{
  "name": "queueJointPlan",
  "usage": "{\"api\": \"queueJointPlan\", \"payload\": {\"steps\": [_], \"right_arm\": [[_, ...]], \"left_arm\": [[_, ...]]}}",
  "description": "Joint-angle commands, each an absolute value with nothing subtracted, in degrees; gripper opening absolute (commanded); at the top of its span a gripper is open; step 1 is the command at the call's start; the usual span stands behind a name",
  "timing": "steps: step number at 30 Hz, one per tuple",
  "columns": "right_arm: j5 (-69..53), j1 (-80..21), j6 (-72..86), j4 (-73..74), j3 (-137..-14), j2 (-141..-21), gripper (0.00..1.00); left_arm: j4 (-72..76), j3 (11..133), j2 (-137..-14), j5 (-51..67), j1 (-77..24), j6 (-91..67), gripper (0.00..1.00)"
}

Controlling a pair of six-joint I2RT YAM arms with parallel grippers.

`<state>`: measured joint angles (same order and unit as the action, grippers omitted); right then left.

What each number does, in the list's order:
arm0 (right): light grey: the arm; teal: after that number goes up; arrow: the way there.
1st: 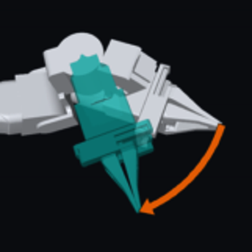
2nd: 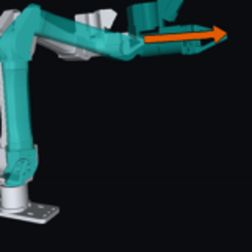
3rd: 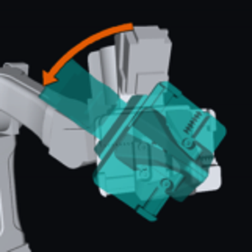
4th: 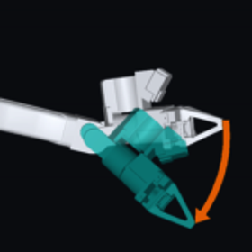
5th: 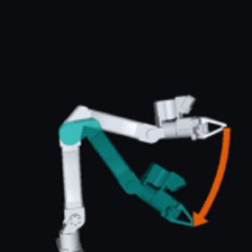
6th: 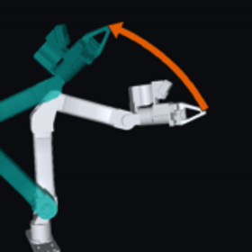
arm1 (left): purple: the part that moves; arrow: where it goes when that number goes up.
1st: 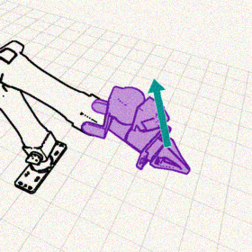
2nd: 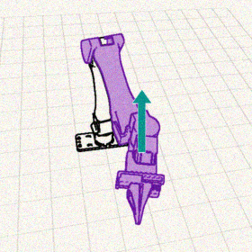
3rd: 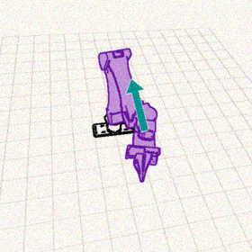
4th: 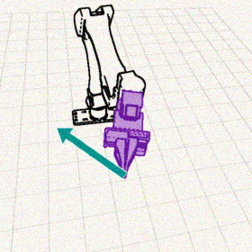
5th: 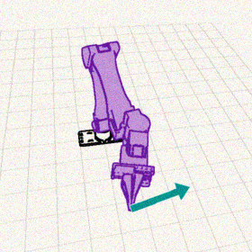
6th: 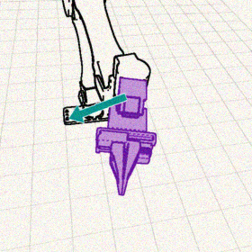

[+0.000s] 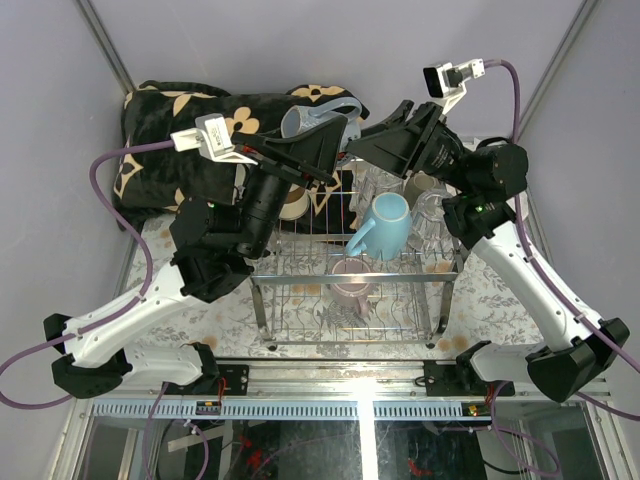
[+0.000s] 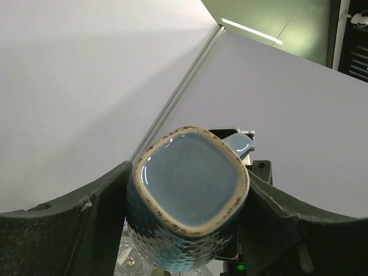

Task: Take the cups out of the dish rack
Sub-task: Place the cup at the center of the board.

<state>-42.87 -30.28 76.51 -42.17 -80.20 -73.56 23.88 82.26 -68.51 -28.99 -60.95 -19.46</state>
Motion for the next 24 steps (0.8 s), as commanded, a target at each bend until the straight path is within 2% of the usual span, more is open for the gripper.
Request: {"api": "queueJointPlan", "payload": {"steps": [1,4,10,13,15,16,18,19,20,22,23,24], "right_arm": [[-41.7,-32.3,75.5,-46.4,-83.9,-73.7,0.51],[-41.5,-33.4,75.7,-47.0,-84.2,-74.3,0.42],[-40.8,-35.0,76.6,-49.0,-84.3,-75.2,0.33],[-40.5,-35.4,76.8,-50.0,-84.4,-75.5,0.2],[-40.4,-35.5,76.8,-50.0,-84.6,-75.6,0.04],[-40.4,-35.5,76.7,-50.1,-84.6,-75.6,0.0],[-40.0,-35.5,76.5,-50.0,-84.3,-75.3,0.0],[-39.8,-35.5,76.1,-49.6,-84.2,-75.0,0.0],[-39.6,-35.5,75.5,-48.9,-84.1,-74.7,0.0],[-39.1,-35.5,74.1,-47.1,-83.9,-74.1,0.0],[-38.8,-35.5,73.2,-45.9,-83.9,-73.8,0.0],[-38.7,-35.5,72.3,-44.6,-84.1,-73.6,0.0]], "left_arm": [[30.1,83.1,-67.9,-30.4,-60.4,-20.4,0.0],[30.1,82.9,-67.9,-30.4,-60.3,-20.8,0.0],[30.2,82.6,-68.0,-30.0,-60.3,-21.5,0.0],[30.2,82.6,-68.0,-29.9,-60.1,-21.7,0.0],[29.9,82.6,-68.0,-29.9,-60.2,-21.7,0.0],[29.8,82.6,-68.0,-30.0,-60.2,-21.7,0.0],[29.1,82.7,-67.8,-29.8,-60.1,-21.7,0.0],[28.7,82.7,-67.6,-29.8,-60.1,-21.7,0.02],[28.3,82.7,-67.6,-29.9,-60.1,-21.8,0.1],[27.1,82.8,-67.1,-29.8,-60.0,-21.7,0.38],[26.4,82.9,-66.8,-29.8,-60.0,-21.7,0.48],[25.7,82.9,-66.5,-30.0,-60.0,-21.5,0.54]]}}
